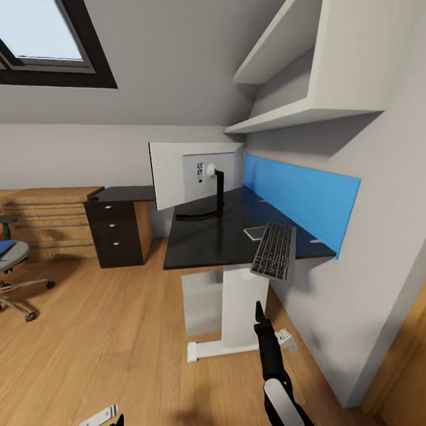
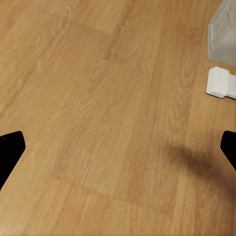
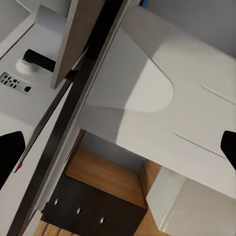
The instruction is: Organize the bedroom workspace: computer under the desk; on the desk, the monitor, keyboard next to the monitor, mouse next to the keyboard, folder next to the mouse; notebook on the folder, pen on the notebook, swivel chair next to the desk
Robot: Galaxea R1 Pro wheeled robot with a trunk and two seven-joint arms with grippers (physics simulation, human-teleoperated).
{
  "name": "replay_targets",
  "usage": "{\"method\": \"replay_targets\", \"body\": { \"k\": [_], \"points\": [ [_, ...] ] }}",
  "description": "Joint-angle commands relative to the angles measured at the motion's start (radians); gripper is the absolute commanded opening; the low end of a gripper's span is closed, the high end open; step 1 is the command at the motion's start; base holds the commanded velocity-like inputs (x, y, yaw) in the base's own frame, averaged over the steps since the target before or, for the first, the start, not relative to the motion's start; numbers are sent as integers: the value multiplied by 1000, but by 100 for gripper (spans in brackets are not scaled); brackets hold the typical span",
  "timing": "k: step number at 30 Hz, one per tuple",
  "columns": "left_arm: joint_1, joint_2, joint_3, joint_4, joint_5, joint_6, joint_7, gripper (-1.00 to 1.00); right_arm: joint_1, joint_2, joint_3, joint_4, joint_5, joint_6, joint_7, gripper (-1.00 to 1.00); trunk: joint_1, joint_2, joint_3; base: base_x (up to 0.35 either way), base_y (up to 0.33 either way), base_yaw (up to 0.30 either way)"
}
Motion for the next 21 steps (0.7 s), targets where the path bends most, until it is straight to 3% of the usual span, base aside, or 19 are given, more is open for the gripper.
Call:
{"method": "replay_targets", "body": {
  "k": [1,12,21],
  "points": [
    [0,1,-5,-1,11,-7,6,100,-1,0,2,1,-11,-3,7,100,-4,7,2,9,3,0],
    [0,1,-5,-1,11,-7,9,100,-1,0,-32,1,-10,-3,-5,100,-46,84,37,1,0,0],
    [0,1,-5,-1,11,-8,9,100,-1,0,-35,4,-10,-3,-5,100,-81,147,65,0,0,0]
  ]
}}
